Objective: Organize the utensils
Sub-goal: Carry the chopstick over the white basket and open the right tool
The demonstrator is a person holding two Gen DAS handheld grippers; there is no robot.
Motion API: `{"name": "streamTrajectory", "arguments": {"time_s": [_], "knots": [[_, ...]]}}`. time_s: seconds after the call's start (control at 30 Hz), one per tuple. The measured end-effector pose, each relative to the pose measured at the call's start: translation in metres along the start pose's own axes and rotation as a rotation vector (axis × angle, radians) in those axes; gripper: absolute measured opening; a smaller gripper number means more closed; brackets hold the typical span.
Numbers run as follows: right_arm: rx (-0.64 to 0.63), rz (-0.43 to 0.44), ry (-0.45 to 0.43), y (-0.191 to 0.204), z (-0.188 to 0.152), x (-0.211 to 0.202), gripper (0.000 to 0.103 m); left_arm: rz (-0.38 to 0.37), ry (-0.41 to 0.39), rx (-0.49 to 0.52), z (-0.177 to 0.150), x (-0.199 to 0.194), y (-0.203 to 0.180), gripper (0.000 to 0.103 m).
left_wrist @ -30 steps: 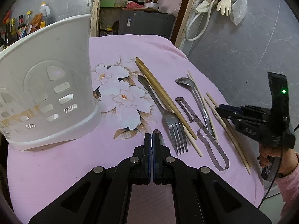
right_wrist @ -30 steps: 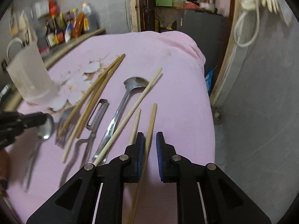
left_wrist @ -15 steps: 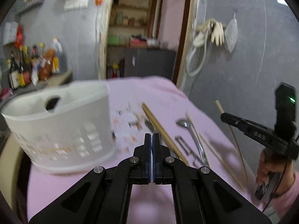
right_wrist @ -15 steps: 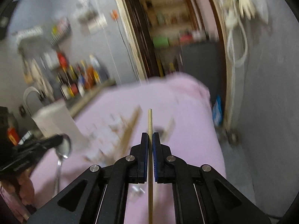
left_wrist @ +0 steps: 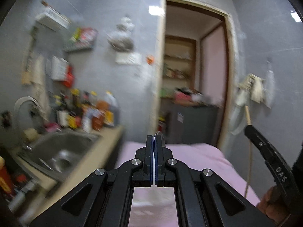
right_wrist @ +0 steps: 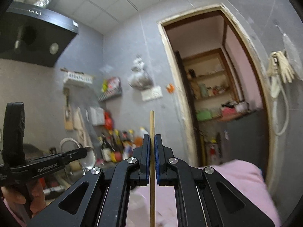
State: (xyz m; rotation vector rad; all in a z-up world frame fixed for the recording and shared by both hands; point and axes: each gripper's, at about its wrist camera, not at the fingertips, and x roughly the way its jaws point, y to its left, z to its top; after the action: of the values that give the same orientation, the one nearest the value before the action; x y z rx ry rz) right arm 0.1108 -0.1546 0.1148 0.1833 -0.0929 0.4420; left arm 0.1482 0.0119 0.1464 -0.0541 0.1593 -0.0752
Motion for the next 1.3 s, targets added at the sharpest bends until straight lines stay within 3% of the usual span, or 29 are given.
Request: {"name": "streamTrajectory", "arguments": {"time_s": [0.13,0.37,0.47,0.67,1.03,1.3], "knots": [[0.021,0.06,-0.048,0.022,0.003,0.031,0.003,0.153,-0.075,0.011,0.014,-0.004,0.037,0.0],[0.007,0.094,-0.144,0.039,-0.004,0.065,0.003,0.322,-0.166,-0.012,0.01,0.013,0.082,0.0],[-0.011,0.063,-0.167,0.038,-0.008,0.075,0.003,0.349,-0.137,-0.021,-0.001,0.03,0.092,0.0],[-0.054,0.012,-0.123,0.036,-0.025,0.093,0.003,0.374,-0.075,0.018,-0.03,0.056,0.086,0.0],[-0.066,-0.034,0.049,0.027,-0.051,0.098,0.003,0.293,0.051,0.002,-0.052,0.073,0.076,0.0],[-0.061,-0.021,0.201,0.027,-0.059,0.091,0.005,0.107,0.16,-0.104,-0.054,0.073,0.084,0.004]]}}
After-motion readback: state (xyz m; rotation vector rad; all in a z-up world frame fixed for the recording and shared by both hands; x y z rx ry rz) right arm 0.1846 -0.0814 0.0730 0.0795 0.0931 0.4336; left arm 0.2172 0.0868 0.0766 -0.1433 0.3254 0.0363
